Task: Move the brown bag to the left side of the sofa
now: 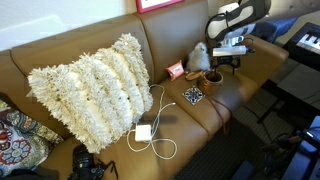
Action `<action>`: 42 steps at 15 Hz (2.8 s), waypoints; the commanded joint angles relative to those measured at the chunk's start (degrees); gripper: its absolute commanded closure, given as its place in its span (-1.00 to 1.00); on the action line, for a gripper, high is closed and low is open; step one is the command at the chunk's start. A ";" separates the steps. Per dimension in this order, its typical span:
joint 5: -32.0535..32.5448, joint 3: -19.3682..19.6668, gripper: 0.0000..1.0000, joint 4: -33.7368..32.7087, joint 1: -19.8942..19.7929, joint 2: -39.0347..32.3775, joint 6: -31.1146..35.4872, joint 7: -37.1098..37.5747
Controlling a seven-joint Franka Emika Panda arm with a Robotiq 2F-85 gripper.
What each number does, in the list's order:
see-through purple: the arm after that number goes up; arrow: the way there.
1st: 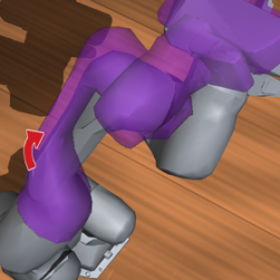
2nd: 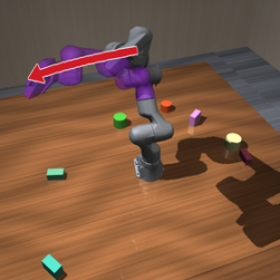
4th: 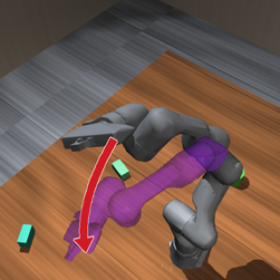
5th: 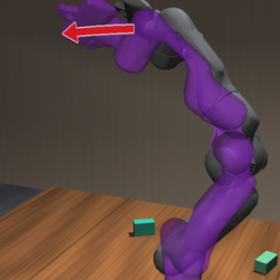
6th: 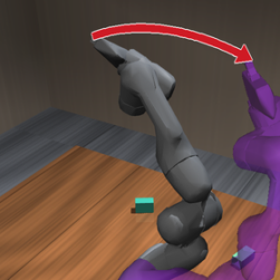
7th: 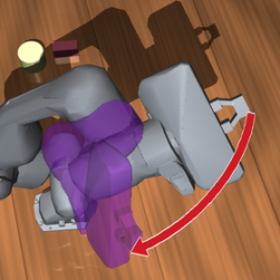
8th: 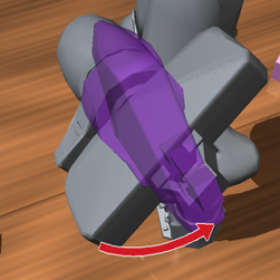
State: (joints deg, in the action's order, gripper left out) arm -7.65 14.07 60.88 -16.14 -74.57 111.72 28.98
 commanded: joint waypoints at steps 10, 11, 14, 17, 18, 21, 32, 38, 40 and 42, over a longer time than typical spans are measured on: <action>-0.58 -1.65 -1.00 1.68 0.21 -3.00 3.33 -0.44; -0.63 -1.81 -1.00 1.68 0.21 -3.03 3.25 -0.43; -0.58 -2.15 -1.00 1.77 0.28 -3.00 3.28 -0.45; -0.65 -2.34 -1.00 1.98 0.34 -2.70 3.57 -0.49; -0.73 -2.40 -1.00 2.01 0.30 -2.68 3.55 -0.48; -0.77 -2.59 -1.00 2.07 0.33 -2.82 3.50 -0.44; -3.09 -3.76 -1.00 -4.14 -0.12 -7.04 -1.03 1.87; -2.12 -3.73 -1.00 -3.15 0.50 -6.76 -0.48 1.61; -2.12 -3.74 -1.00 -3.64 0.49 -7.02 -0.85 1.62; -2.12 -3.74 -1.00 -3.75 0.49 -7.02 -0.98 1.62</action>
State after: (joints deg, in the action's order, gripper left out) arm -9.78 10.33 57.13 -15.64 -81.59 110.74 30.60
